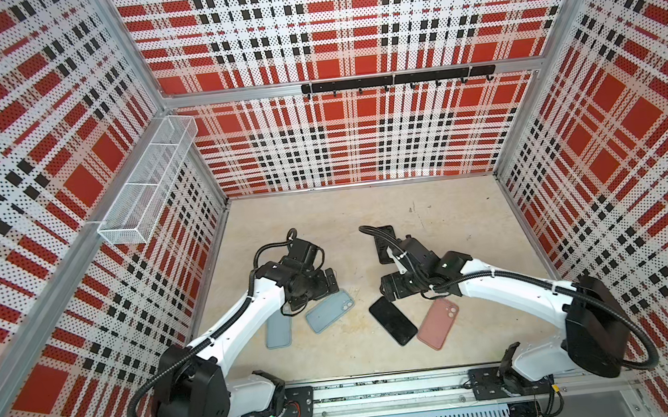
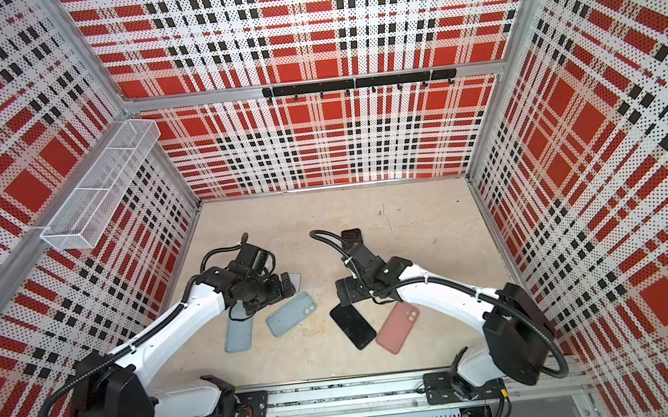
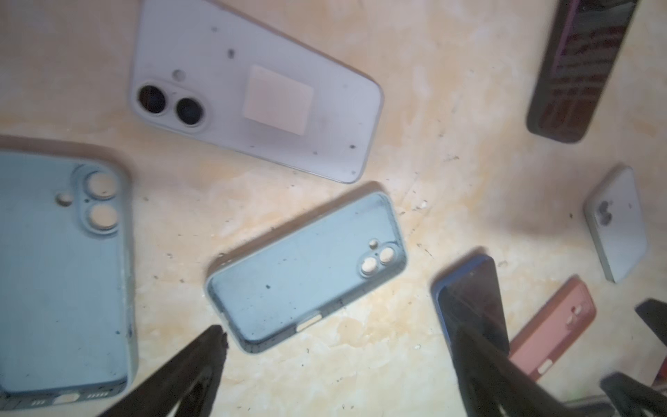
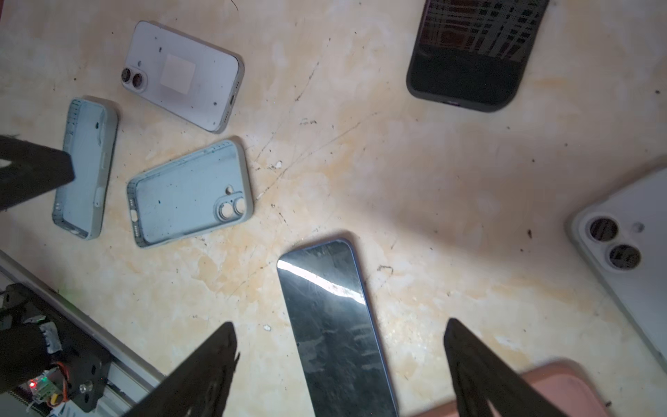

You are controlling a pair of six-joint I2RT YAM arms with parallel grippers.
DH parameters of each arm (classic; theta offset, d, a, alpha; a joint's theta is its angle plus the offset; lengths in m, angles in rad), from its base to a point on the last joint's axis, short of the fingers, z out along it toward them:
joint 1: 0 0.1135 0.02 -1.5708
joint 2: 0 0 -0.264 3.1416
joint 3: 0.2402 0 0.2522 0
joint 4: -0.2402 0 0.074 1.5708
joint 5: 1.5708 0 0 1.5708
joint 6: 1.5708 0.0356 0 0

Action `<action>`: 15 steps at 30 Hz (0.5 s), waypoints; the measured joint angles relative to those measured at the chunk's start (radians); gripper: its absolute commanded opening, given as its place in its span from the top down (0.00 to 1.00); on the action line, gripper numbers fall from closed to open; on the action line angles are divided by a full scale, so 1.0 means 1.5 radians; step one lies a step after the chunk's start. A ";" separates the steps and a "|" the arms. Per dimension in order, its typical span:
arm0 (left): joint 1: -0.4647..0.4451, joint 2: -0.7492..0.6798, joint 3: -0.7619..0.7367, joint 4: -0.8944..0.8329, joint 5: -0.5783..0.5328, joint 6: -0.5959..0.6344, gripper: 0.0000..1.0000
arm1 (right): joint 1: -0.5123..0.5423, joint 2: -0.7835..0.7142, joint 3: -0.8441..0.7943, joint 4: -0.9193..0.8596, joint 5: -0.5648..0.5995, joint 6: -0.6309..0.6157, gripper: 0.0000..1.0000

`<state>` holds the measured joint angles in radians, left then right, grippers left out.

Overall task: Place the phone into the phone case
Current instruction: 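Lower the left gripper onto the white stickered phone and grasp it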

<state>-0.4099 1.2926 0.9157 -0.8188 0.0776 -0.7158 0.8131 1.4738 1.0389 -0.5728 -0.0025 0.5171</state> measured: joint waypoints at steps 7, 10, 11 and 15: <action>0.093 0.003 -0.016 0.028 -0.004 -0.120 0.01 | 0.000 0.013 0.043 0.004 -0.017 -0.001 0.09; 0.100 0.013 -0.016 0.052 -0.005 -0.187 0.01 | 0.000 0.013 0.043 0.011 -0.029 -0.001 0.09; 0.101 0.020 -0.016 0.061 -0.006 -0.215 0.01 | 0.000 0.014 0.043 0.011 -0.033 -0.002 0.09; 0.104 0.073 -0.001 0.075 -0.002 -0.316 0.01 | 0.000 0.014 0.046 0.010 -0.051 -0.010 0.08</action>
<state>-0.2543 1.4025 0.9150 -0.7063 0.0750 -1.1893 0.8131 1.4956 1.1072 -0.5575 -0.0788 0.5022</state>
